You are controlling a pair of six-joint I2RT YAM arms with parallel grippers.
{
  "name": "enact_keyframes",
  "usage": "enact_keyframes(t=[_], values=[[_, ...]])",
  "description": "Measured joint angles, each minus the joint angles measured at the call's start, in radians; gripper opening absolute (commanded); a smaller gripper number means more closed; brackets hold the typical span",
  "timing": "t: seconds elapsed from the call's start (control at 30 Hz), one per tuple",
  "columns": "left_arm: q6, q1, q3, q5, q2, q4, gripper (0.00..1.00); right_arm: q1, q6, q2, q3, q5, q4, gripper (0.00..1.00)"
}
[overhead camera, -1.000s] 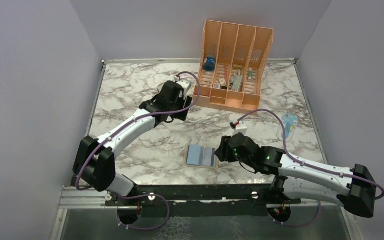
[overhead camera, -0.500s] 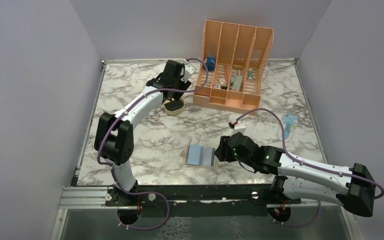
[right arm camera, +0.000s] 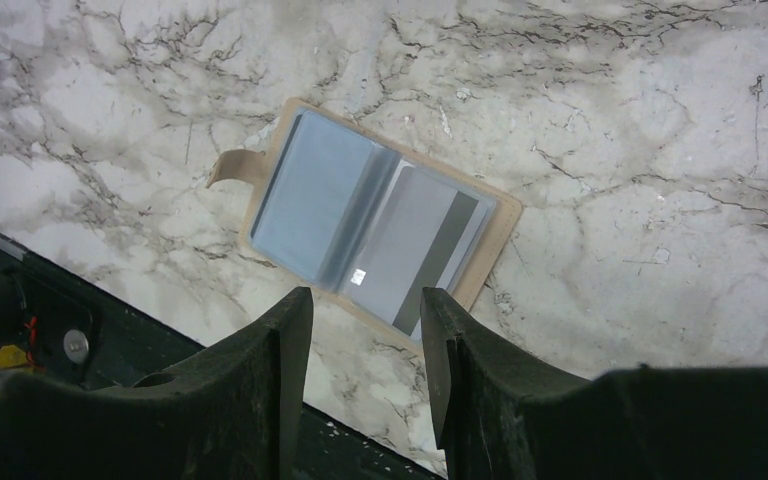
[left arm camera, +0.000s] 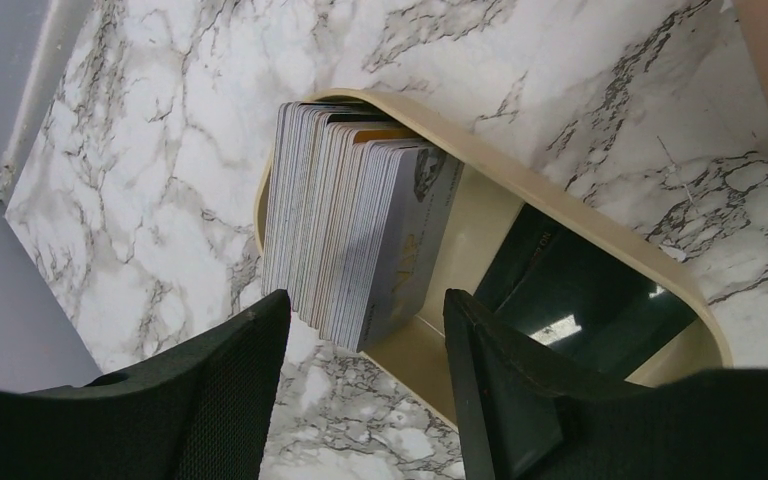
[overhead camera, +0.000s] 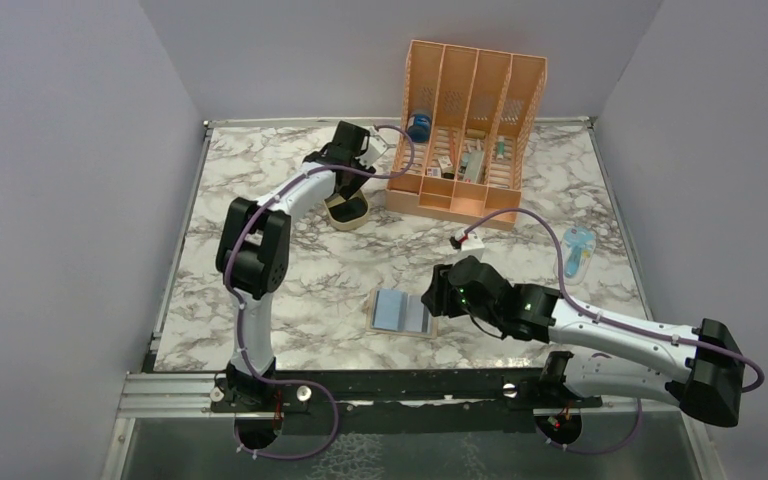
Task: Put the credit cards into the card holder
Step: Pick up the credit card from the storage box.
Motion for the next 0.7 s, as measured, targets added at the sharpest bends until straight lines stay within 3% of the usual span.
enact_keyframes(t=[0.37,0.7], values=[[0.039,0.0,0.03,-0.053,0.071,0.02,0.52,0.0,-0.012,-0.008,0.001,0.011,-0.01,0.44],[0.076,-0.002,0.045,-0.108,0.096,0.026,0.43,0.0,-0.008,-0.13,-0.009,0.054,-0.019,0.44]])
